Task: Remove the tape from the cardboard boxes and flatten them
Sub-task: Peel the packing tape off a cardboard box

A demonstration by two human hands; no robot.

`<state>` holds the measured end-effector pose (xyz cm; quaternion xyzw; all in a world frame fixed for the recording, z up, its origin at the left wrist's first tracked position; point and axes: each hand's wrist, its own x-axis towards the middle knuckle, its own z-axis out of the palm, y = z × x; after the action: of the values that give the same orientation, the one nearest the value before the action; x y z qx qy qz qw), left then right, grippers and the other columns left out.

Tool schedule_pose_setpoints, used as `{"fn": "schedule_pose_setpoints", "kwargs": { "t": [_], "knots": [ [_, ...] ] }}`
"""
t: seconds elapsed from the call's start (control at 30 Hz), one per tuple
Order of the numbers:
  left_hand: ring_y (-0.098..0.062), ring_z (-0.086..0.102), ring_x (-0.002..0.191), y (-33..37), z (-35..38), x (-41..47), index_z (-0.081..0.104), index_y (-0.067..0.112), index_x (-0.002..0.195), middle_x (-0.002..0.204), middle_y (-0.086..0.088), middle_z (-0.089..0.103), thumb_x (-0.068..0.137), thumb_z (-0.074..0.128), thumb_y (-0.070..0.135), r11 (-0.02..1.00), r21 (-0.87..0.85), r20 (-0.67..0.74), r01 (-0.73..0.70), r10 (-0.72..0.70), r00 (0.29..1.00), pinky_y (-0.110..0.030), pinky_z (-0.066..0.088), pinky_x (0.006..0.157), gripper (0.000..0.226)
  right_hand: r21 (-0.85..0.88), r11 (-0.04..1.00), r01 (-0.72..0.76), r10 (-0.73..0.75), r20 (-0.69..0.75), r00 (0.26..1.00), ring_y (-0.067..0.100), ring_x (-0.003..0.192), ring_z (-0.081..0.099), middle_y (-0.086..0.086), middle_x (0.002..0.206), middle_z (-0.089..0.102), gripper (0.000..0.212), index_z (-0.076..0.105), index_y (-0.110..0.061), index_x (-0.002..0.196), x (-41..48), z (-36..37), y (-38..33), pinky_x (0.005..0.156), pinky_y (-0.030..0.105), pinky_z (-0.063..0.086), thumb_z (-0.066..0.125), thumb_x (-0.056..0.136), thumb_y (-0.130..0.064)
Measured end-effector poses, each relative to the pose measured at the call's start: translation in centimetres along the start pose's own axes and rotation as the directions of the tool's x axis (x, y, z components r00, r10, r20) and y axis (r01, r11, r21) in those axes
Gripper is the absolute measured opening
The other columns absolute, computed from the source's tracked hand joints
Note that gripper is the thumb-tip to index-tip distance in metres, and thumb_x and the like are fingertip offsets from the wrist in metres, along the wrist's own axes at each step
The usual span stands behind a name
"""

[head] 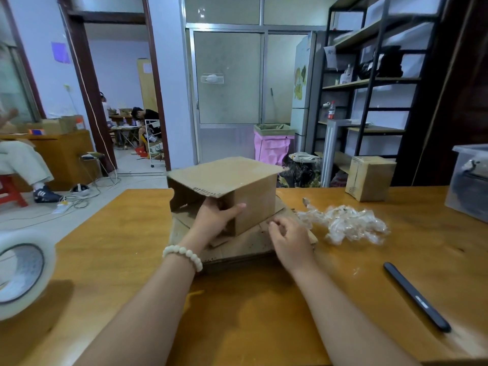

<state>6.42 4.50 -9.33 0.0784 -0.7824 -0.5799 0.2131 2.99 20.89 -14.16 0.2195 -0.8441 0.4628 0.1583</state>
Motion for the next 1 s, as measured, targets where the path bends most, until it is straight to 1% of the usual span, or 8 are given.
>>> {"fn": "schedule_pose_setpoints", "kwargs": {
  "t": [0.1, 0.23, 0.4, 0.53, 0.63, 0.77, 0.93, 1.0],
  "knots": [
    [-0.019, 0.062, 0.105, -1.0, -1.4, -1.0, 0.051, 0.017, 0.113, 0.105, 0.006, 0.063, 0.075, 0.081, 0.018, 0.983, -0.182, 0.066, 0.024, -0.012, 0.998, -0.011, 0.051, 0.065, 0.049, 0.194, 0.972, -0.132, 0.152, -0.087, 0.985, 0.013, 0.119, 0.048, -0.004, 0.125, 0.053, 0.034, 0.051, -0.016, 0.130, 0.5, -1.0, 0.1, 0.101, 0.034, 0.042, 0.049, 0.097, -0.024],
    [-0.019, 0.069, 0.100, -1.9, -3.7, -1.6, 0.057, 0.012, 0.112, 0.099, 0.001, 0.074, 0.022, 0.098, 0.037, 0.924, -0.375, 0.226, 0.079, 0.009, 0.974, -0.025, 0.057, 0.078, 0.101, 0.418, 0.903, -0.100, 0.113, -0.005, 0.994, 0.008, 0.123, 0.044, -0.011, 0.134, 0.047, 0.044, 0.036, -0.024, 0.142, 0.1, -1.6, -0.8, 0.106, 0.034, 0.036, 0.047, 0.099, -0.027],
    [-0.019, 0.071, 0.093, -2.7, -4.8, -2.3, 0.055, 0.008, 0.118, 0.104, -0.008, 0.071, 0.036, 0.086, 0.021, 0.917, -0.394, 0.274, 0.061, 0.054, 0.960, -0.027, 0.058, 0.072, 0.089, 0.549, 0.820, -0.160, 0.043, 0.221, 0.974, 0.008, 0.117, 0.050, -0.016, 0.122, 0.053, 0.031, 0.043, -0.034, 0.130, -0.2, -1.2, -1.2, 0.100, 0.029, 0.042, 0.041, 0.099, -0.034],
    [-0.022, 0.070, 0.097, -2.7, -4.6, -2.4, 0.059, 0.010, 0.111, 0.104, -0.007, 0.073, 0.029, 0.097, 0.036, 0.913, -0.407, 0.154, 0.022, 0.045, 0.987, -0.036, 0.058, 0.081, 0.094, 0.544, 0.822, -0.167, 0.065, 0.201, 0.977, 0.009, 0.111, 0.052, -0.018, 0.114, 0.055, 0.020, 0.047, -0.034, 0.118, -0.1, -1.4, -1.4, 0.090, 0.020, 0.044, 0.041, 0.099, -0.033],
    [-0.019, 0.066, 0.102, -2.6, -4.6, -2.5, 0.056, 0.020, 0.111, 0.110, -0.004, 0.068, 0.028, 0.097, 0.044, 0.934, -0.356, 0.028, -0.027, 0.040, 0.999, -0.035, 0.054, 0.085, 0.095, 0.526, 0.834, -0.169, 0.086, 0.179, 0.980, 0.007, 0.107, 0.054, -0.016, 0.111, 0.056, 0.014, 0.048, -0.037, 0.111, 0.1, -1.4, -1.5, 0.095, 0.028, 0.044, 0.044, 0.098, -0.034],
    [-0.007, 0.059, 0.098, -2.1, -3.9, -2.9, 0.051, 0.023, 0.112, 0.108, 0.008, 0.060, 0.055, 0.082, 0.023, 0.958, -0.270, -0.098, -0.099, 0.075, 0.992, -0.025, 0.053, 0.078, 0.064, 0.522, 0.834, -0.176, 0.139, 0.109, 0.984, 0.018, 0.112, 0.055, 0.001, 0.121, 0.056, 0.047, 0.046, -0.028, 0.120, 0.2, -1.4, -1.5, 0.101, 0.045, 0.045, 0.053, 0.081, -0.052],
    [-0.007, 0.061, 0.091, -2.3, -3.9, -3.0, 0.057, 0.030, 0.100, 0.104, 0.007, 0.063, 0.061, 0.079, 0.030, 0.968, -0.213, -0.174, -0.133, 0.097, 0.980, -0.017, 0.052, 0.064, 0.045, 0.440, 0.864, -0.247, 0.271, 0.008, 0.963, 0.020, 0.109, 0.055, 0.004, 0.122, 0.053, 0.054, 0.044, -0.049, 0.104, 0.6, -1.1, -0.6, 0.098, 0.048, 0.046, 0.064, 0.061, -0.076],
    [-0.013, 0.065, 0.087, -2.7, -4.0, -2.7, 0.060, 0.027, 0.099, 0.102, 0.001, 0.067, 0.071, 0.077, 0.029, 0.967, -0.234, -0.185, -0.104, 0.060, 0.981, -0.020, 0.053, 0.061, 0.034, 0.376, 0.886, -0.270, 0.300, -0.024, 0.954, 0.021, 0.113, 0.051, 0.004, 0.126, 0.050, 0.058, 0.044, -0.040, 0.116, 0.6, -1.3, -0.6, 0.101, 0.046, 0.043, 0.068, 0.070, -0.065]
  ]
}}
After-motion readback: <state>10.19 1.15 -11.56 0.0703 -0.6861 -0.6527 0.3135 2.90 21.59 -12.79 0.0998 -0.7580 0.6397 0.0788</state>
